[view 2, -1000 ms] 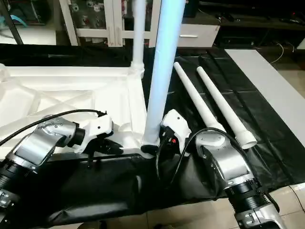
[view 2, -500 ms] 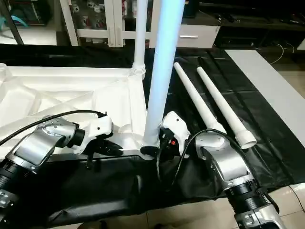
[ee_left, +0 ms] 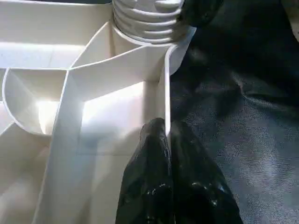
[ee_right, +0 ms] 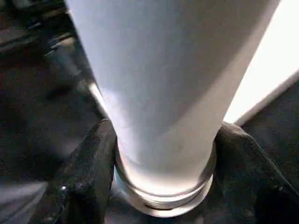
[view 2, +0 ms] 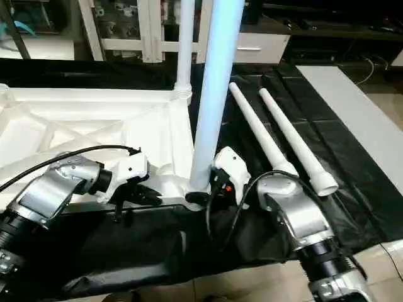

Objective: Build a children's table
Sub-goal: Rotate leg to tighten

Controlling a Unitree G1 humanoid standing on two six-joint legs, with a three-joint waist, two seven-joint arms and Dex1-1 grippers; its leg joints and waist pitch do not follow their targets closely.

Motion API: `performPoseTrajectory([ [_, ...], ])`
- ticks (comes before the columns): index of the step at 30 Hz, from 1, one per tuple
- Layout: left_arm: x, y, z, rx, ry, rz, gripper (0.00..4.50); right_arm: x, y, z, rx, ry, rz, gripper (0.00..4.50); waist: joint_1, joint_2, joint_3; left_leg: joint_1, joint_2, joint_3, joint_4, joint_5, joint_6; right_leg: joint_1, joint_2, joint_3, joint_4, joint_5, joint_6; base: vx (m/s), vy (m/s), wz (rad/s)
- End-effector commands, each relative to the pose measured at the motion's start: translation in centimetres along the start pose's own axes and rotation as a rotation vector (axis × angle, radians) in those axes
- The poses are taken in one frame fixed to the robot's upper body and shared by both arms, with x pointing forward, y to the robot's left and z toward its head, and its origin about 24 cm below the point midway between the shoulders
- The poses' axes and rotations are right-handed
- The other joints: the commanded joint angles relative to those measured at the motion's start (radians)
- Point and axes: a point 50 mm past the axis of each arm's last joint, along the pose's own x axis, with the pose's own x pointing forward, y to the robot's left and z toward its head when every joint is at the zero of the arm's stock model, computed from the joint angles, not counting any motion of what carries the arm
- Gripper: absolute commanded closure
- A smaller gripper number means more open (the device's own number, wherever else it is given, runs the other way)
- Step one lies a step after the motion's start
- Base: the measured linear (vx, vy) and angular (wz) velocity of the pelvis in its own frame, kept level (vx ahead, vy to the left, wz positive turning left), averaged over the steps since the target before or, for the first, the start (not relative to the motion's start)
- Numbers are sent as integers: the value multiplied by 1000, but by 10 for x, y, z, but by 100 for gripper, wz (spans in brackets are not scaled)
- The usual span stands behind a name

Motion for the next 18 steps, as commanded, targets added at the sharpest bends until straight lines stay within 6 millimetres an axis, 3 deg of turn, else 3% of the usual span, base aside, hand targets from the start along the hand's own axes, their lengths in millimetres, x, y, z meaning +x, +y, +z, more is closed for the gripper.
performPoseTrajectory([
  [1, 19, 5, -5, -85, 22, 88, 450, 4, -21, -6, 71, 10, -256, 180, -10, 10, -56, 25, 52, -25, -72, -296, -27, 32, -53, 37, -64, -321, -209, 0, 0, 0],
  [3, 21, 11, -3, -112, 8, 144, 450, 8, -25, -6, 116, -10, -320, 181, -17, 7, -57, 33, 50, -30, -71, -354, -57, 26, -59, 36, -76, -422, -186, -65, -4, -1],
  [4, 24, 15, 0, -146, -8, 193, 450, 12, -28, -6, 158, -23, -383, 181, -21, 6, -56, 29, 51, -36, -75, -369, -61, 30, -61, 34, -79, -467, -163, -66, 4, -2],
  [5, 27, 20, 3, -177, -23, 240, 450, 17, -31, -7, 187, -29, -439, 181, -25, 12, -55, 32, 51, -37, -75, -389, -62, 23, -60, 34, -85, -489, -151, 0, 0, 0],
  [9, 34, 33, 11, -222, -38, 382, 450, 35, -35, -7, 220, -15, -587, 181, -35, 12, -57, 30, 49, -42, -77, -421, -70, 21, -57, 28, -90, -502, -134, 0, 0, 0],
  [10, 37, 38, 15, -233, -48, 442, 450, 42, -38, -7, 235, -3, -665, 181, -43, 13, -57, 30, 46, -42, -76, -430, -74, 15, -58, 28, -92, -505, -136, 0, 0, 0],
  [11, 39, 40, 17, -241, -54, 469, 450, 46, -39, -7, 243, 4, -708, 181, -45, 13, -60, 34, 46, -44, -75, -444, -78, 16, -56, 26, -94, -515, -128, 0, 0, 0],
  [17, 45, 46, 25, -232, -60, 541, 450, 65, -41, -1, 305, -8, -839, 182, -51, 15, -58, 33, 44, -42, -75, -465, -61, 10, -54, 26, -99, -503, -111, 0, 0, 0],
  [18, 46, 46, 25, -233, -58, 542, 450, 68, -41, 2, 325, -32, -838, 182, -52, 9, -59, 32, 45, -41, -75, -463, -57, 11, -55, 26, -98, -497, -112, 0, 0, 0],
])
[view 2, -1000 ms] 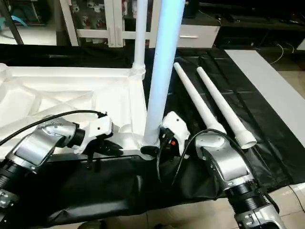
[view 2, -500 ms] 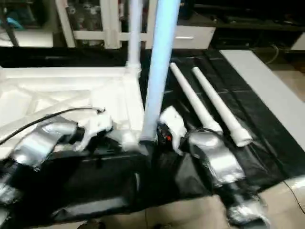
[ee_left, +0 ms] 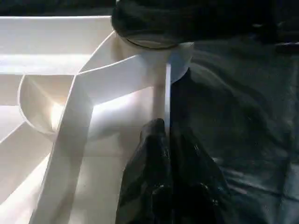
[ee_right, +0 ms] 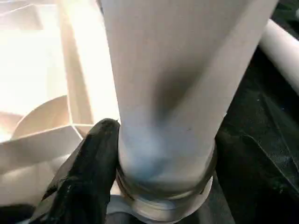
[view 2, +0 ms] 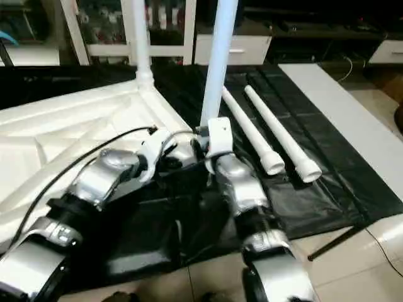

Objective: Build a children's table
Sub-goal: Rotate leg to tighten

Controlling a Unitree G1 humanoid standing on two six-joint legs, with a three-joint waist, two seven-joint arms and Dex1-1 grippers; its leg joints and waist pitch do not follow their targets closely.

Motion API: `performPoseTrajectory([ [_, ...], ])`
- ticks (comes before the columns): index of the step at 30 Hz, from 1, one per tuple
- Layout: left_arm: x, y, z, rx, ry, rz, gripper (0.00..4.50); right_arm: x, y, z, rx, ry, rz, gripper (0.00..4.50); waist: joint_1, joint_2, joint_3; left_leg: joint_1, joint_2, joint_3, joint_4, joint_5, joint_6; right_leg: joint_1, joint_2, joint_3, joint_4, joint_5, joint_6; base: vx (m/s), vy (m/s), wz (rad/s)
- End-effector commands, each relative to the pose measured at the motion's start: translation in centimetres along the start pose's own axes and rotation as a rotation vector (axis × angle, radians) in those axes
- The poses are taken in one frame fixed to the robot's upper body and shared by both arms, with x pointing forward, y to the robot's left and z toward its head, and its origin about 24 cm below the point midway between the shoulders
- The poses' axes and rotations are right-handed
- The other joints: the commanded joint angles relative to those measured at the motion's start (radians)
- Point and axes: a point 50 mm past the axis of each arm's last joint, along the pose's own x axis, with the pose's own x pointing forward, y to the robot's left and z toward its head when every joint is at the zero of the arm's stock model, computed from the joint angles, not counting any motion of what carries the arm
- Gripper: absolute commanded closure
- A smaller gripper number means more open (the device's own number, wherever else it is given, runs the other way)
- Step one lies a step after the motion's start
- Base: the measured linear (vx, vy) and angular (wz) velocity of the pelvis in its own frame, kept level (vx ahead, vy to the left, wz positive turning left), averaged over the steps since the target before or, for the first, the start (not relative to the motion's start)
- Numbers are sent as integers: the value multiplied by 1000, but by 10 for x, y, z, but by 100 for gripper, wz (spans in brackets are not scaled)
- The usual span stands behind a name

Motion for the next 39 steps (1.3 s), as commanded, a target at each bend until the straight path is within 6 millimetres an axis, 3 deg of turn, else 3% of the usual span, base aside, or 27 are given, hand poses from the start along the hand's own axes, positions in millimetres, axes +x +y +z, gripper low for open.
performPoseTrajectory([
  [1, -1, 7, -4, -7, 17, 74, 450, 1, -6, -15, 10, 57, -54, 182, -2, 6, -62, 33, 48, -38, -79, -443, -49, 18, -55, 29, -84, -474, -117, 0, 0, 0],
  [6, 0, 6, -8, -1, 29, 67, 450, 3, -5, -11, 8, 25, -46, 182, 0, 6, -65, 28, 49, -29, -79, -376, -31, 23, -53, 33, -72, -367, -147, 0, 0, 0],
  [7, -1, 6, -10, -6, 31, 66, 450, 3, -4, -5, 46, -34, 10, 147, 1, 8, -66, 27, 49, -28, -78, -366, -24, 25, -53, 33, -70, -351, -153, 0, 0, 0],
  [12, -1, 8, -11, -7, 30, 61, 450, -4, -10, 1, 31, -102, 55, 94, 6, 9, -67, 23, 49, -24, -77, -311, -1, 32, -50, 34, -63, -287, -178, 0, 0, 0],
  [18, 0, 6, -8, -3, 8, 44, 450, -20, -21, 9, -12, -169, 65, 42, 9, 4, -66, 24, 50, -24, -78, -310, 3, 33, -50, 33, -67, -326, -167, 0, 0, 0],
  [23, 4, 6, 0, 6, -65, 74, 450, -45, -30, 11, -46, -192, 111, 34, 17, 5, -60, 24, 49, -27, -83, -345, 4, 29, -48, 34, -82, -400, -122, 0, 0, 0],
  [24, 5, 7, 2, -1, -84, 98, 406, -49, -31, 10, -53, -192, 115, 28, 17, 4, -60, 25, 49, -28, -82, -351, 4, 29, -49, 34, -82, -407, -120, 0, 0, 0],
  [28, 3, 15, 12, -55, -155, 146, 389, -60, -35, 6, -49, -178, 125, 28, 18, 7, -61, 20, 48, -32, -83, -361, 7, 30, -55, 31, -91, -478, -105, 0, 0, 0],
  [29, 0, 19, 17, -53, -187, 179, 355, -65, -34, 4, -54, -172, 141, 28, 16, 11, -61, 18, 51, -34, -84, -356, 4, 27, -51, 30, -89, -445, -113, 0, 0, 0],
  [30, -4, 23, 22, -38, -226, 194, 355, -68, -32, 3, -64, -164, 158, 28, 18, 18, -65, 16, 52, -35, -84, -340, 2, 30, -51, 30, -81, -396, -121, 0, 0, 0],
  [33, -12, 29, 28, -10, -277, 197, 342, -73, -27, 1, -88, -146, 208, 28, 16, 14, -70, 11, 51, -29, -77, -278, 24, 33, -46, 31, -66, -249, -158, 0, 0, 0],
  [36, -21, 25, 24, 39, -263, 68, 326, -79, -22, 0, -122, -124, 289, 28, 21, 14, -72, 11, 51, -24, -69, -197, 54, 36, -46, 31, -53, -149, -198, 0, 0, 0],
  [38, -34, 17, 12, 104, -184, -100, 326, -86, -19, 1, -149, -101, 361, 28, 23, 18, -73, 10, 54, -22, -65, -118, 75, 41, -44, 32, -34, -46, -233, 27, 0, -2],
  [39, -37, 15, 9, 114, -167, -135, 326, -87, -19, 1, -155, -96, 375, 28, 25, 21, -74, 14, 54, -21, -62, -103, 78, 39, -43, 32, -31, -19, -242, 53, -1, -4],
])
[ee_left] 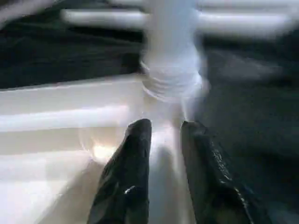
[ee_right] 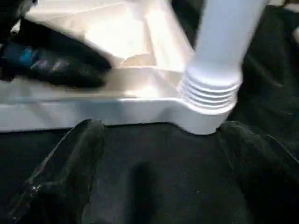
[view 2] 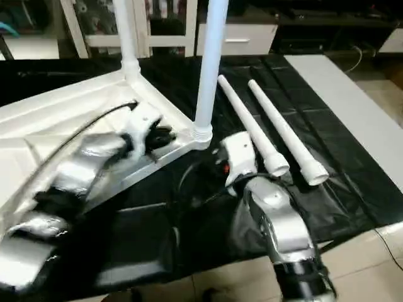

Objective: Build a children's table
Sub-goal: Rotate leg to tighten

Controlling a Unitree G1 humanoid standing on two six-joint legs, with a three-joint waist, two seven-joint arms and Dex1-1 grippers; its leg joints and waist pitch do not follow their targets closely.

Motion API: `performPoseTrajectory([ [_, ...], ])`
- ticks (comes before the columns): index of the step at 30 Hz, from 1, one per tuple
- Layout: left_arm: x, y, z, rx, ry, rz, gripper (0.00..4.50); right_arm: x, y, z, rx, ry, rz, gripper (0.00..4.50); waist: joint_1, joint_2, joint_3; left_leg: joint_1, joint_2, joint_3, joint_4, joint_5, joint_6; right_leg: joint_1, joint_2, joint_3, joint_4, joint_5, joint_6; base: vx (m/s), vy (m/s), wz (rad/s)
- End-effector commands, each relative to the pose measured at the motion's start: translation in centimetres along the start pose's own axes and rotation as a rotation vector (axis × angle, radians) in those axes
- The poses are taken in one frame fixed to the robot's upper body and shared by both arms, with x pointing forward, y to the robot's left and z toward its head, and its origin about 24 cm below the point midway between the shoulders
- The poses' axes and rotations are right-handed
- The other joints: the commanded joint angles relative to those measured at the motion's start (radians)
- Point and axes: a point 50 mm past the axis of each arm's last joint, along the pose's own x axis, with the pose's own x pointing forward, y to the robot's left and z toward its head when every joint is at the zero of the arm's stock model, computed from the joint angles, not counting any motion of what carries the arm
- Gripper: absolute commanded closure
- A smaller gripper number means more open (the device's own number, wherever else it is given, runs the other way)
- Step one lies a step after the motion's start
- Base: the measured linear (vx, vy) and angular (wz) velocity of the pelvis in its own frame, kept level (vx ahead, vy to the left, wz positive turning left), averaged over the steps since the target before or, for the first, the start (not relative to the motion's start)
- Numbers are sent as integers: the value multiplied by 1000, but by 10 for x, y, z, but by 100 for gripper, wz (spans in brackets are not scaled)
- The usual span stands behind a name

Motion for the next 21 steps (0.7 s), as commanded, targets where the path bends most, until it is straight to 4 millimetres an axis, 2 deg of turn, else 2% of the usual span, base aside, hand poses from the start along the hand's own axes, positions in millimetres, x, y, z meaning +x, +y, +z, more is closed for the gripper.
performPoseTrajectory([
  [1, 2, -12, -2, 3, 26, -108, 326, -3, 2, 3, -2, 0, 34, 28, 5, 14, -77, 33, 49, -15, -54, -81, 83, 55, -40, 35, -29, 16, -260, 0, 0, 0],
  [2, -7, -17, -7, 14, 65, -188, 326, -5, 4, 3, -11, 11, 71, 28, 9, 6, -79, 35, 48, -15, -51, -67, 86, 59, -42, 34, -24, 45, -274, 0, 0, 0],
  [4, -13, -20, -10, 17, 91, -238, 326, -6, 5, 3, -20, 18, 93, 28, 12, 14, -76, 36, 50, -14, -53, -80, 84, 58, -44, 35, -24, 31, -280, 0, 0, 0],
  [6, -18, -21, -13, 15, 110, -272, 326, -7, 5, 2, -30, 28, 94, 28, 13, 15, -71, 40, 51, -13, -57, -122, 65, 55, -45, 36, -30, -26, -273, 0, 0, 0],
  [7, -18, -18, -15, 12, 120, -247, 326, -7, 4, 2, -34, 33, 94, 28, 15, 15, -68, 44, 52, -12, -60, -169, 40, 53, -45, 38, -38, -96, -256, 0, 0, 0],
  [12, -16, -5, -16, 25, 167, -97, 326, -8, 6, 3, -44, 49, 114, 28, 14, 13, -68, 40, 52, -17, -65, -214, 1, 56, -48, 39, -44, -163, -215, 0, 0, 0],
  [14, -13, 0, -16, 30, 180, -37, 326, -8, 6, 2, -49, 54, 117, 28, 13, 14, -68, 36, 49, -19, -65, -225, -3, 56, -48, 39, -48, -194, -193, 0, 0, 0],
  [16, -11, 3, -16, 31, 190, 0, 326, -8, 7, 1, -54, 57, 119, 28, 15, 12, -68, 40, 49, -19, -64, -248, -7, 51, -50, 39, -54, -229, -186, 0, 0, 0],
  [17, -10, 4, -15, 35, 194, 9, 326, -9, 7, 1, -52, 58, 118, 28, 14, 11, -68, 35, 48, -21, -64, -253, -7, 54, -51, 39, -55, -241, -183, 0, 0, 0],
  [21, -5, 6, -17, 88, 229, 35, 326, -9, 5, 1, -58, 59, 111, 28, 13, 9, -68, 31, 48, -25, -66, -270, -14, 52, -51, 37, -61, -299, -159, 0, 0, 0],
])
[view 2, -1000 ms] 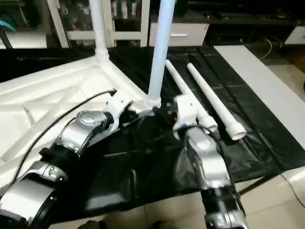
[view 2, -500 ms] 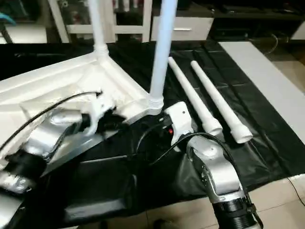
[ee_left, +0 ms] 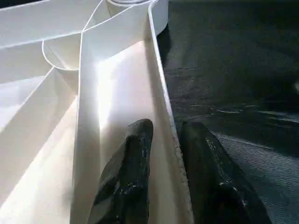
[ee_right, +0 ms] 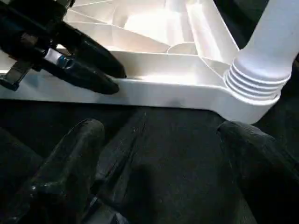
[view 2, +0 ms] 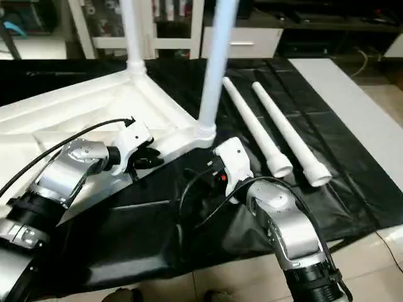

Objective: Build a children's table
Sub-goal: Rotate leg to tighten

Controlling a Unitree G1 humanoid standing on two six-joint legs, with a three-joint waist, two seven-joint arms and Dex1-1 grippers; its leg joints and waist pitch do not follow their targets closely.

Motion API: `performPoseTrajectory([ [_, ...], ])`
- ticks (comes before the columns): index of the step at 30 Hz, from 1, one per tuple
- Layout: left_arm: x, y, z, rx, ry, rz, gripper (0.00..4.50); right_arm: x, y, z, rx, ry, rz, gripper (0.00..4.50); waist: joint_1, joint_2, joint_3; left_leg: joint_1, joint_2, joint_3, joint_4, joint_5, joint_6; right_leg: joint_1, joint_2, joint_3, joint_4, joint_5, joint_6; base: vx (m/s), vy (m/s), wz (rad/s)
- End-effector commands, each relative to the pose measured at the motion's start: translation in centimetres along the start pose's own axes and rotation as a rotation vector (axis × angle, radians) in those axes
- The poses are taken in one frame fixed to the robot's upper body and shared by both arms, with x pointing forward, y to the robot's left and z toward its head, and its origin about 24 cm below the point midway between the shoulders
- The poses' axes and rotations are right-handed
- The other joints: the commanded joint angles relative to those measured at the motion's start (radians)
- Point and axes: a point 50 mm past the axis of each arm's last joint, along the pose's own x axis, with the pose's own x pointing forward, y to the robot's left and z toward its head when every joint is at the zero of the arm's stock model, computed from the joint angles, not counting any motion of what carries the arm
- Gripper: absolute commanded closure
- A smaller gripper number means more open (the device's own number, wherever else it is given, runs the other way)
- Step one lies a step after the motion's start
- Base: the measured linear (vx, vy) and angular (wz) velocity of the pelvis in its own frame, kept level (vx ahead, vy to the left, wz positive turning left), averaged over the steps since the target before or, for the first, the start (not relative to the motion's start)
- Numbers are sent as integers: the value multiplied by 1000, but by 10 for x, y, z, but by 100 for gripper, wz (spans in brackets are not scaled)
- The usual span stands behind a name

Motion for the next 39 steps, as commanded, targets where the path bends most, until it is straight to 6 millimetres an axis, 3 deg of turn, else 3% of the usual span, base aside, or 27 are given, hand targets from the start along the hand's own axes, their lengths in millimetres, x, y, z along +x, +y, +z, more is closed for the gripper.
performPoseTrajectory([
  [1, 3, 5, 0, 51, 34, 53, 326, -3, -2, 1, -12, 7, -9, 28, 5, 9, -69, 34, 49, -25, -70, -279, -11, 46, -49, 35, -65, -308, -158, 0, 0, 0],
  [4, 5, 12, -2, 98, 69, 130, 326, -3, -3, 1, -15, 8, -19, 28, 5, 12, -69, 31, 46, -27, -70, -294, -11, 46, -47, 34, -68, -312, -150, 0, 0, 0],
  [12, 12, 33, 7, 173, 34, 376, 326, -3, -8, 2, -27, 7, -40, 28, 4, 6, -73, 26, 43, -30, -65, -278, 6, 49, -47, 31, -67, -294, -144, 0, 0, 0],
  [19, 12, 46, 15, 183, 0, 533, 326, -6, -13, 2, -36, 8, -60, 28, 9, 8, -80, 26, 44, -27, -55, -183, 48, 56, -46, 29, -48, -132, -203, 0, 0, 0],
  [20, 12, 47, 16, 186, -7, 560, 326, -6, -14, 2, -37, 9, -63, 28, 10, 8, -81, 26, 44, -27, -54, -178, 51, 57, -46, 28, -46, -121, -208, 0, 0, 0],
  [21, 10, 50, 17, 193, -17, 596, 326, -6, -14, 2, -38, 10, -65, 28, 10, 15, -81, 27, 44, -27, -53, -175, 52, 57, -45, 29, -45, -112, -214, 0, 0, 0],
  [25, 5, 56, 22, 131, -90, 637, 326, -8, -12, 2, -39, 7, -61, 28, 11, 14, -81, 28, 43, -25, -52, -179, 57, 58, -44, 28, -44, -94, -233, 0, 0, 0],
  [26, 3, 56, 26, 66, -159, 621, 326, -8, -11, 3, -38, 3, -52, 28, 14, 24, -81, 31, 43, -27, -53, -195, 50, 59, -46, 28, -45, -111, -237, 0, 0, 0],
  [27, 3, 56, 26, 66, -159, 621, 326, -8, -11, 3, -38, 3, -52, 28, 12, 18, -81, 31, 44, -25, -54, -211, 44, 57, -44, 28, -47, -117, -240, 0, 0, 0],
  [28, -4, 57, 28, -36, -241, 567, 326, -10, -7, 5, -34, -9, -24, 28, 14, 29, -81, 34, 45, -27, -55, -217, 37, 58, -47, 28, -46, -119, -244, 0, 0, 0],
  [29, -7, 57, 27, -57, -256, 548, 326, -11, -5, 5, -34, -12, -13, 28, 13, 24, -80, 31, 46, -26, -56, -228, 31, 58, -46, 28, -46, -116, -253, 0, 0, 0],
  [30, -18, 58, 24, -115, -310, 486, 326, -12, -1, 7, -33, -24, 22, 28, 13, 29, -80, 34, 46, -26, -57, -235, 28, 58, -45, 28, -45, -119, -255, 0, 0, 0],
  [32, -56, 65, 4, -164, -355, 406, 326, -15, 12, 11, -35, -45, 117, 28, 10, 27, -77, 28, 49, -26, -63, -254, 20, 60, -46, 29, -43, -137, -258, 0, 0, 0],
  [33, -56, 65, 4, -164, -355, 406, 326, -15, 12, 11, -35, -45, 117, 28, 10, 31, -80, 31, 50, -30, -62, -250, 15, 63, -51, 28, -35, -131, -261, 0, 0, 0],
  [34, -74, 70, -9, -156, -328, 412, 326, -16, 17, 12, -38, -50, 150, 28, 2, 33, -79, 25, 50, -32, -66, -253, 11, 62, -46, 28, -35, -143, -246, 0, 0, 0],
  [35, -96, 79, -25, -170, -295, 465, 326, -17, 20, 12, -41, -50, 178, 28, -2, 35, -78, 31, 47, -30, -65, -277, 2, 54, -41, 28, -39, -175, -229, 0, 0, 0],
  [36, -96, 79, -25, -170, -295, 465, 326, -17, 20, 12, -41, -50, 178, 28, -2, 35, -78, 31, 47, -30, -65, -277, 2, 54, -41, 28, -39, -175, -229, 0, 0, 0],
  [37, -113, 86, -40, -186, -266, 514, 326, -17, 23, 12, -46, -48, 200, 28, -2, 37, -72, 46, 50, -25, -68, -330, -22, 42, -39, 32, -53, -239, -212, 0, 0, 0],
  [39, -123, 90, -48, -199, -248, 548, 326, -16, 25, 12, -50, -47, 211, 28, 4, 43, -68, 52, 52, -25, -70, -370, -47, 34, -38, 33, -56, -282, -197, 0, 0, 0],
])
